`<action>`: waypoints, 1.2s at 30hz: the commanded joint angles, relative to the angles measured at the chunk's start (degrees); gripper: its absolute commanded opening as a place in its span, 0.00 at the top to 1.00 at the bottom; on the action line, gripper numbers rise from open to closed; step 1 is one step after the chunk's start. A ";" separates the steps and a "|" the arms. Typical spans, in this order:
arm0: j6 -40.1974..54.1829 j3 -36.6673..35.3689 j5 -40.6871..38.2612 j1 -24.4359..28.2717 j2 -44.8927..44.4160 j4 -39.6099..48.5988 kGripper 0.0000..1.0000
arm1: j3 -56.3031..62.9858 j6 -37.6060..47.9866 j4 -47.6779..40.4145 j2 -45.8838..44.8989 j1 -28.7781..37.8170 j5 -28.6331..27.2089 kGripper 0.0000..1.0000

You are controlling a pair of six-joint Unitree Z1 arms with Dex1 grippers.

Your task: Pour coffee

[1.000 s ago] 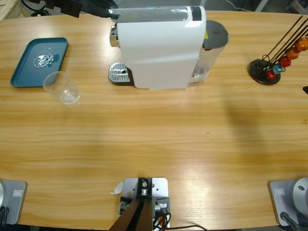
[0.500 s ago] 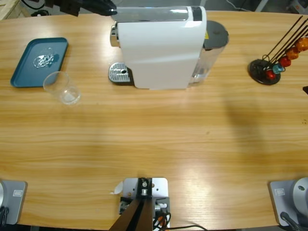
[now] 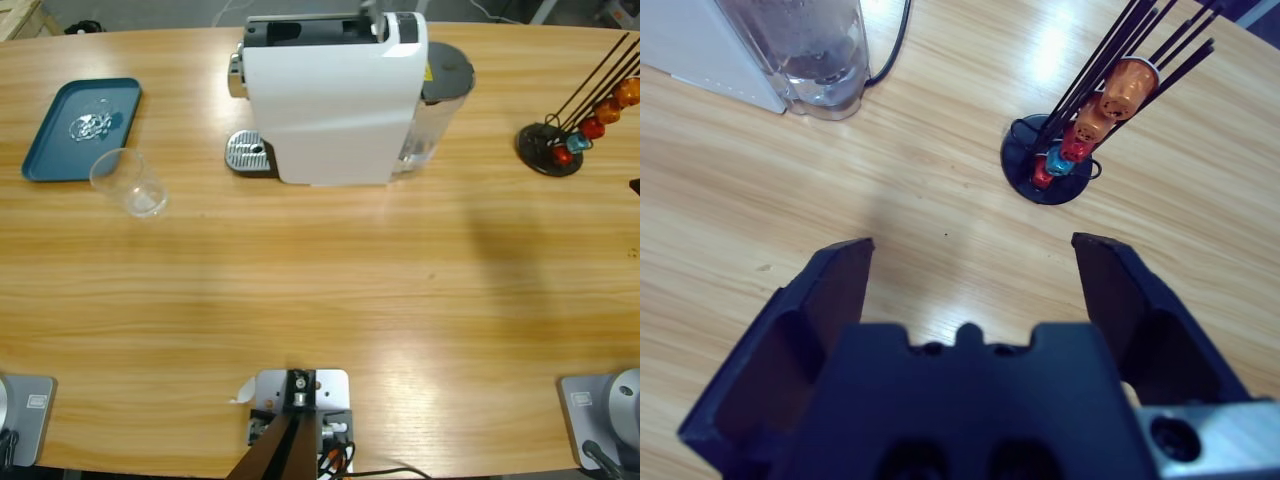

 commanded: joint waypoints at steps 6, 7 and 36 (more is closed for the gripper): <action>33.02 12.05 6.00 -3.27 -10.92 -5.92 0.01 | 6.55 1.22 -11.91 -3.61 -7.60 -3.98 0.18; 34.29 14.44 6.40 -3.27 -13.01 -5.64 0.01 | 7.58 1.39 -14.21 -3.19 -10.29 -3.90 0.22; 43.32 27.88 40.36 -12.85 -29.31 17.90 0.02 | 22.23 -2.44 -52.18 16.29 -25.03 1.98 0.36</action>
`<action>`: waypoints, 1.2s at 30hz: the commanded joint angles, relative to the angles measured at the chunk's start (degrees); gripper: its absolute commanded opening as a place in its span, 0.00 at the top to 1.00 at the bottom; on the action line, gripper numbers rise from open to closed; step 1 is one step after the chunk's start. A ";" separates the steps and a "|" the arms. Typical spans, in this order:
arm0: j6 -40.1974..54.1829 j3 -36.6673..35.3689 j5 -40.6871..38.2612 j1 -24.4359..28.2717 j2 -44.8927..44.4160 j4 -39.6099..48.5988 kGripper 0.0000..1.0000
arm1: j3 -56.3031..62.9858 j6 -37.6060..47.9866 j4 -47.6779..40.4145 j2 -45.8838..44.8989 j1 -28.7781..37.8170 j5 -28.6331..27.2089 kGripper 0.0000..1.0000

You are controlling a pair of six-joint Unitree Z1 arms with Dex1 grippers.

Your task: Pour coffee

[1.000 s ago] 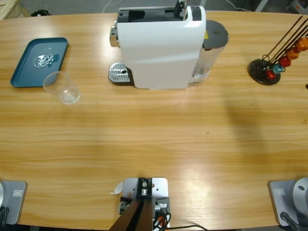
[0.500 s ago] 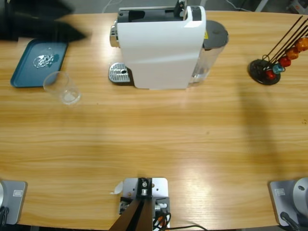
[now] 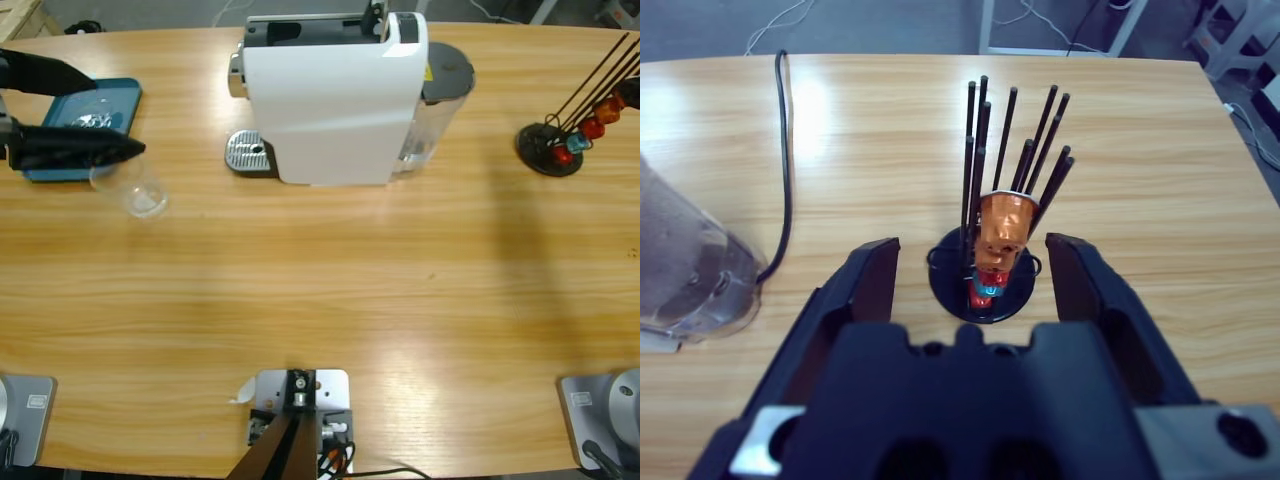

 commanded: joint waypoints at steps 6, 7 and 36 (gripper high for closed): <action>-2.30 1.18 1.30 -0.58 -0.91 -1.97 0.02 | 4.33 0.29 -5.20 4.72 -0.86 -1.45 0.36; -2.37 1.26 1.28 -0.54 -0.91 -1.97 0.02 | 4.55 0.29 -5.57 4.91 -0.86 -1.45 0.36; -2.74 1.79 0.05 -0.70 -1.35 -1.97 0.01 | 5.57 -0.43 -10.10 8.90 -3.05 -2.47 0.57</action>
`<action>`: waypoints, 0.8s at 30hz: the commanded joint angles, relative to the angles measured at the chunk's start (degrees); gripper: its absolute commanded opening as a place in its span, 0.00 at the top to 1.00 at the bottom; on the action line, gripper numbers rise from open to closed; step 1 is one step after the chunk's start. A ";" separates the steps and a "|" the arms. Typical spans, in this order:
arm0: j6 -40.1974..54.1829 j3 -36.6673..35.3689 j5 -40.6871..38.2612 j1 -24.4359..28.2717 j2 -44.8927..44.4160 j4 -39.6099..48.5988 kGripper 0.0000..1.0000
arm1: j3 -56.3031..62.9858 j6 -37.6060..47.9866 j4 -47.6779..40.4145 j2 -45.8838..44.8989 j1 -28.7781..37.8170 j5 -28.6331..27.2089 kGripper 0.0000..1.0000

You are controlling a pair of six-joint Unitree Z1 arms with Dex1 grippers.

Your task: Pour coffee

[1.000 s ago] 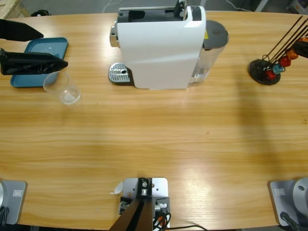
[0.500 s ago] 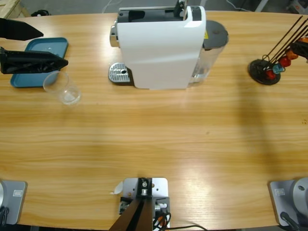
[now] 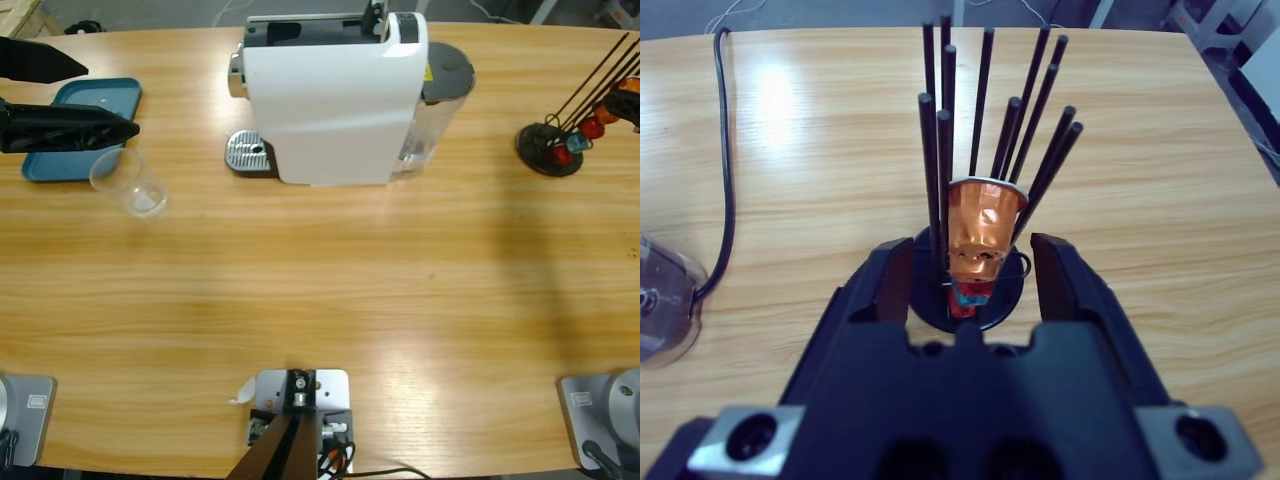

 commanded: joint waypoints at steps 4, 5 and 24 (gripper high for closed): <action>-0.87 1.86 -0.52 -0.75 -0.69 -0.67 0.01 | 2.06 -0.77 -0.99 1.23 -0.77 -0.58 0.68; -0.87 1.87 -0.52 -0.73 -0.69 -0.67 0.01 | 2.06 -0.77 -1.12 1.30 -0.82 -0.58 0.70; -1.22 1.96 -0.52 -1.27 -0.69 -0.67 0.01 | 2.27 -1.13 -2.47 2.49 -1.88 0.13 0.84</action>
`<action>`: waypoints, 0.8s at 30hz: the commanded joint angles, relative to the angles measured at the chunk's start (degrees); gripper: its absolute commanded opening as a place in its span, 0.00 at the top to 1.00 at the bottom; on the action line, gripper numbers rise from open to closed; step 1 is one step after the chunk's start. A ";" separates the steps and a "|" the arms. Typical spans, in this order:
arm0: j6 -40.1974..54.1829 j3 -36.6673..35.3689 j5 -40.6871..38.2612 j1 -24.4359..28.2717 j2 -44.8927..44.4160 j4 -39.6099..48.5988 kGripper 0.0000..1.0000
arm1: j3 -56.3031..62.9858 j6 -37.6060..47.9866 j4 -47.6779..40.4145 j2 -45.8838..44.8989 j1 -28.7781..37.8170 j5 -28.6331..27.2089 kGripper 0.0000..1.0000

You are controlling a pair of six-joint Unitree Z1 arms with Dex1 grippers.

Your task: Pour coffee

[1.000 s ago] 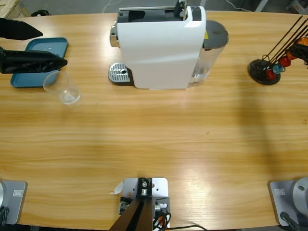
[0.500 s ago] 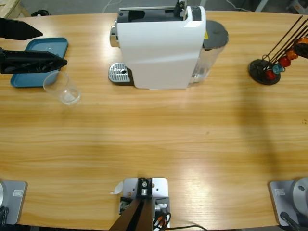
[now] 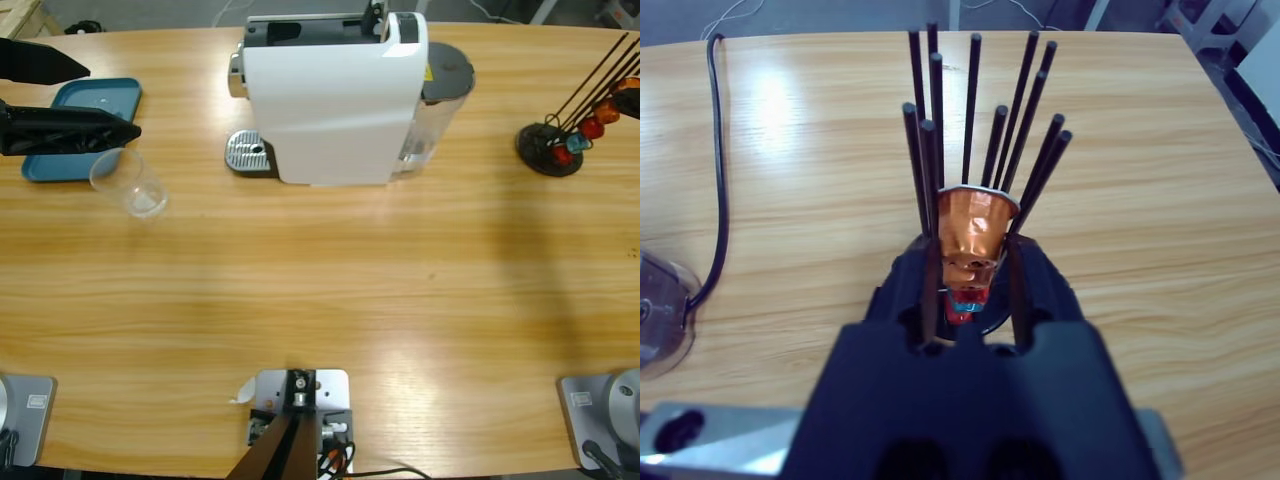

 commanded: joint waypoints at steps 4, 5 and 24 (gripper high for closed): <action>-1.01 1.98 -0.43 -0.84 -0.69 -0.66 0.01 | 2.44 -1.32 -1.82 1.45 -0.97 0.23 1.00; -1.01 1.98 -0.43 -0.84 -0.69 -0.65 0.01 | 2.44 -1.32 -1.86 1.45 -0.97 0.23 1.00; -1.01 2.86 -0.45 -0.84 -1.13 -0.58 0.01 | 2.30 -1.62 -1.86 -0.94 -0.97 -0.39 1.00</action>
